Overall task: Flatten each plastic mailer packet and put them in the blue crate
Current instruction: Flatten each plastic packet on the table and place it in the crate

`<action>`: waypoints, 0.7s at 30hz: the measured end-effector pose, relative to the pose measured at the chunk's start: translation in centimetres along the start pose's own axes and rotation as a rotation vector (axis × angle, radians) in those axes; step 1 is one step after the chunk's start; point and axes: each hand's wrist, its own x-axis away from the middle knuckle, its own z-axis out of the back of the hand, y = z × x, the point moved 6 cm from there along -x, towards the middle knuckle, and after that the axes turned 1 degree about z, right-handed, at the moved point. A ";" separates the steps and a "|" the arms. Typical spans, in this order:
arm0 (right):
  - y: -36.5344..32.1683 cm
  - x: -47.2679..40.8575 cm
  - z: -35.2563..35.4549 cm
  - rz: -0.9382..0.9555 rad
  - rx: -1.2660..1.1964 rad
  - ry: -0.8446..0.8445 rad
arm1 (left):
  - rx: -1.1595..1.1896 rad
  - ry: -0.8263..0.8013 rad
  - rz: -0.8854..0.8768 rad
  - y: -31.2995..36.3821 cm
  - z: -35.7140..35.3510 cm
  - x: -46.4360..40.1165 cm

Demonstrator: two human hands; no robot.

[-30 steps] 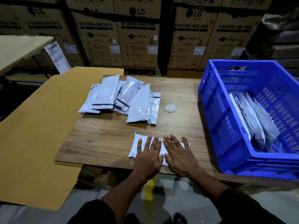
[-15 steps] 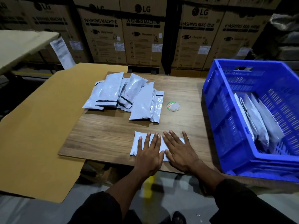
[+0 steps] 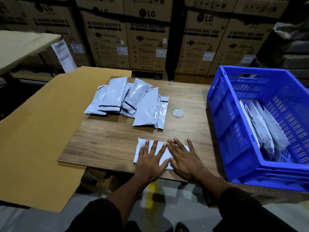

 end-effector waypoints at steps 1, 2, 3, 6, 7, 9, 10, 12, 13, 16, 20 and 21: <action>0.0 0.0 0.0 -0.003 0.000 -0.008 | 0.003 -0.001 0.001 -0.2 0.1 0.0; 0.0 0.0 0.1 -0.006 0.000 -0.015 | 0.004 0.000 0.003 -0.4 0.2 0.0; 0.0 0.0 0.2 -0.012 -0.001 -0.022 | 0.003 0.002 0.005 -0.5 0.2 0.0; 0.0 0.0 0.2 -0.016 -0.010 -0.045 | -0.003 0.005 0.041 -1.4 0.3 0.2; 0.0 0.0 0.3 -0.017 -0.016 -0.054 | -0.006 0.007 0.058 -1.9 0.2 0.4; 0.0 0.0 0.3 -0.018 -0.026 -0.066 | -0.020 -0.009 0.101 -2.9 0.1 0.6; 0.0 0.0 0.3 -0.018 -0.026 -0.065 | -0.029 -0.020 0.120 -3.3 0.2 0.6; 0.1 0.0 0.4 -0.026 -0.011 -0.074 | -0.047 -0.031 0.134 -3.6 0.2 0.6; 0.0 -0.1 0.7 -0.038 0.006 -0.080 | -0.055 -0.037 0.133 -3.5 0.2 0.6; -1.7 -0.7 1.4 -0.072 0.048 -0.082 | -0.047 -0.030 0.117 -3.2 0.3 0.6; -4.4 -0.5 0.5 -0.121 -0.042 -0.057 | -0.066 -0.030 0.095 -3.1 0.5 0.7; -4.2 -0.1 0.3 -0.138 -0.064 -0.045 | -0.068 -0.036 0.102 -3.2 0.4 0.7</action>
